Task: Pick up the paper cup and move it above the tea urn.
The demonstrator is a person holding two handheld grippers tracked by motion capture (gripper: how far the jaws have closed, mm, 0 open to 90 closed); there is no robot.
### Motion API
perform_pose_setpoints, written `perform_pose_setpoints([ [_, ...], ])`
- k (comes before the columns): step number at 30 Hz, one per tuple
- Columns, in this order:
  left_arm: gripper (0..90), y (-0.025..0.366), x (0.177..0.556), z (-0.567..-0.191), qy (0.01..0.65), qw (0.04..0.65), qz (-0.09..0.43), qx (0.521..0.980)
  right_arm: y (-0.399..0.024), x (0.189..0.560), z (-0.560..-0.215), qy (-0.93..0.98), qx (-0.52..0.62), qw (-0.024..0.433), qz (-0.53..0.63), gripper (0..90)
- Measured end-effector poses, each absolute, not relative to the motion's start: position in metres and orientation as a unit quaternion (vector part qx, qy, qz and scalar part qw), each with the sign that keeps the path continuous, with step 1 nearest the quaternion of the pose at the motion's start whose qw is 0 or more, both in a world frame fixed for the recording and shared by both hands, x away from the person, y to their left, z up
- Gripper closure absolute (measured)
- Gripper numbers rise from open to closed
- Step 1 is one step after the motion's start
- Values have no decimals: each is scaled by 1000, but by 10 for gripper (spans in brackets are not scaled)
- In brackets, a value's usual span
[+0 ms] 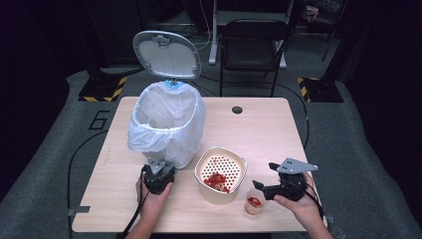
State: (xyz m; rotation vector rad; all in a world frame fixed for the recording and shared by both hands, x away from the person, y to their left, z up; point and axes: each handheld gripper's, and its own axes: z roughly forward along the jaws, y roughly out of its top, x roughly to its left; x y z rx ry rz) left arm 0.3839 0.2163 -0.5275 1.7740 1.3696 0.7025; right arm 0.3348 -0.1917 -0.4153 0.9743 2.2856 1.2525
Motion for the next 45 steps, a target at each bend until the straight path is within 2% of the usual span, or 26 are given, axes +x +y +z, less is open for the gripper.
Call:
perform_pose_setpoints([
  [11, 506, 216, 384, -528, 538, 388, 276, 696, -185, 313, -437, 818, 335, 149, 443, 123],
  [14, 506, 216, 384, -528, 538, 387, 276, 696, -183, 310, -442, 821, 333, 138, 442, 95],
  [24, 507, 217, 384, -527, 536, 384, 279, 698, -171, 308, -461, 837, 323, 129, 423, 83],
  [28, 507, 217, 384, -527, 536, 384, 280, 697, -169, 311, -471, 846, 323, 128, 405, 122],
  [31, 506, 217, 384, -527, 538, 386, 277, 696, -171, 313, -478, 846, 322, 125, 407, 194],
  [45, 506, 218, 384, -527, 533, 379, 275, 705, -204, 337, -473, 819, 386, 167, 390, 206],
])
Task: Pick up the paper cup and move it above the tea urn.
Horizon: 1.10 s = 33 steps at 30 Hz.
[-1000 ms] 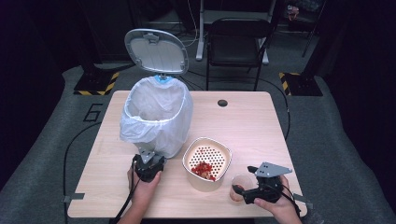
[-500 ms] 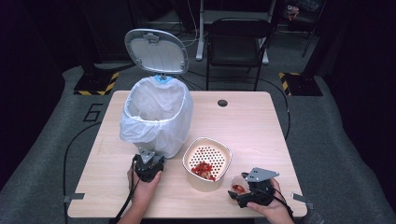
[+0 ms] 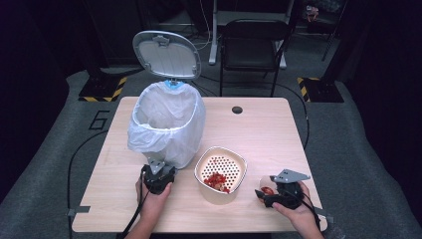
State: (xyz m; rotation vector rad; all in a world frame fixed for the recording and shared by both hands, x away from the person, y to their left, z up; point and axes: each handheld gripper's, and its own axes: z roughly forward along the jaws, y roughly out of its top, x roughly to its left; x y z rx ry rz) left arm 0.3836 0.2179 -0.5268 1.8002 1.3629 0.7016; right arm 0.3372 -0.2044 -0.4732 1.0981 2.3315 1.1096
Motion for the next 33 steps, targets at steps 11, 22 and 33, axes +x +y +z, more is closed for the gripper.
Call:
perform_pose_setpoints([
  [11, 506, 217, 384, -527, 537, 386, 276, 698, -245, 358, -474, 777, 451, 199, 391, 206],
  [22, 506, 217, 384, -527, 536, 383, 279, 699, -261, 359, -478, 758, 475, 215, 391, 102],
  [33, 507, 218, 384, -527, 534, 379, 279, 702, -257, 356, -450, 757, 455, 245, 400, 78],
])
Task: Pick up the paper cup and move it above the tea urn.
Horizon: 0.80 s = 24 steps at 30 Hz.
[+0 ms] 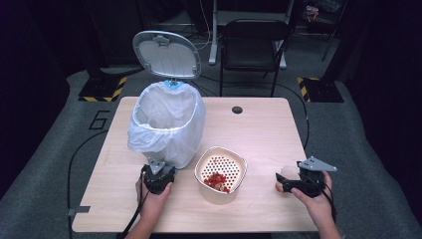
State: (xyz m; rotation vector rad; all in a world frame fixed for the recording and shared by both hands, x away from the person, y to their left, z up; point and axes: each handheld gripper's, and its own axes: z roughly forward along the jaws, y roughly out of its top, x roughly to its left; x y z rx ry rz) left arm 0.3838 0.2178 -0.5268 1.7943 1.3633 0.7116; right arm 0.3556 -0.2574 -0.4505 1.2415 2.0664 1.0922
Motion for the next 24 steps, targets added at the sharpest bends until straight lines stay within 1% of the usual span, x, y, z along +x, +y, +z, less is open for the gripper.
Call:
perform_pose_setpoints([
  [2, 506, 217, 384, -527, 535, 382, 279, 700, -257, 355, -446, 756, 454, 247, 402, 89],
  [3, 506, 217, 384, -527, 537, 384, 275, 699, -256, 355, -443, 756, 451, 249, 403, 109],
  [4, 506, 218, 384, -527, 534, 380, 275, 703, -254, 354, -437, 756, 444, 250, 410, 164],
  [5, 506, 216, 384, -527, 538, 387, 275, 696, -252, 355, -431, 758, 436, 247, 417, 173],
  [6, 507, 217, 384, -527, 536, 384, 279, 698, -249, 355, -428, 758, 435, 245, 420, 213],
  [8, 507, 217, 384, -527, 537, 385, 279, 697, -241, 358, -420, 763, 423, 232, 431, 336],
  [10, 507, 217, 384, -527, 536, 384, 279, 698, -228, 363, -413, 768, 413, 214, 439, 392],
  [11, 507, 218, 384, -527, 532, 376, 278, 706, -223, 366, -411, 772, 408, 209, 441, 413],
  [12, 506, 217, 384, -527, 537, 385, 276, 698, -215, 370, -409, 777, 398, 197, 445, 437],
  [14, 507, 217, 384, -527, 537, 384, 277, 699, -201, 376, -407, 783, 391, 175, 451, 464],
  [15, 507, 217, 384, -527, 537, 384, 277, 699, -201, 376, -407, 783, 391, 175, 451, 464],
  [17, 507, 217, 384, -527, 536, 382, 279, 699, -181, 383, -404, 786, 384, 160, 457, 518],
  [19, 507, 218, 384, -527, 536, 381, 277, 700, -170, 387, -403, 788, 379, 148, 462, 521],
  [20, 507, 219, 384, -526, 529, 376, 286, 705, -165, 389, -404, 789, 377, 145, 462, 525],
  [22, 507, 220, 384, -526, 528, 374, 289, 706, -156, 392, -405, 796, 371, 137, 458, 536],
  [24, 508, 221, 384, -525, 525, 369, 288, 711, -149, 394, -409, 800, 370, 134, 453, 572],
])
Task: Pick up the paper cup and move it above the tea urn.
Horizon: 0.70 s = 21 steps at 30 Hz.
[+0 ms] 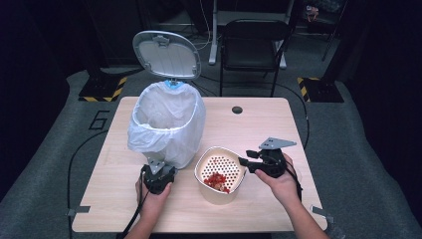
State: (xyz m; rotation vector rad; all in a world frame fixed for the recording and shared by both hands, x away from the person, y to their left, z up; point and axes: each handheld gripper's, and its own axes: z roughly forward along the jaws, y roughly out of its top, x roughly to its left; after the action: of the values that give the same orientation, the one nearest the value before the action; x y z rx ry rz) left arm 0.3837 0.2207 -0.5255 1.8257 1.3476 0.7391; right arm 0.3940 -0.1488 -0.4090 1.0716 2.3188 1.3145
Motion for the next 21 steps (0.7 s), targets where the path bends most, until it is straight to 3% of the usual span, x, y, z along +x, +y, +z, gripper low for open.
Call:
perform_pose_setpoints([
  [3, 507, 220, 384, -526, 526, 370, 286, 710, -143, 397, -416, 804, 372, 128, 446, 661],
  [11, 507, 220, 384, -526, 525, 370, 288, 711, -138, 403, -421, 813, 375, 126, 427, 776],
  [21, 508, 221, 384, -526, 525, 371, 286, 710, -140, 405, -416, 826, 366, 135, 407, 809],
])
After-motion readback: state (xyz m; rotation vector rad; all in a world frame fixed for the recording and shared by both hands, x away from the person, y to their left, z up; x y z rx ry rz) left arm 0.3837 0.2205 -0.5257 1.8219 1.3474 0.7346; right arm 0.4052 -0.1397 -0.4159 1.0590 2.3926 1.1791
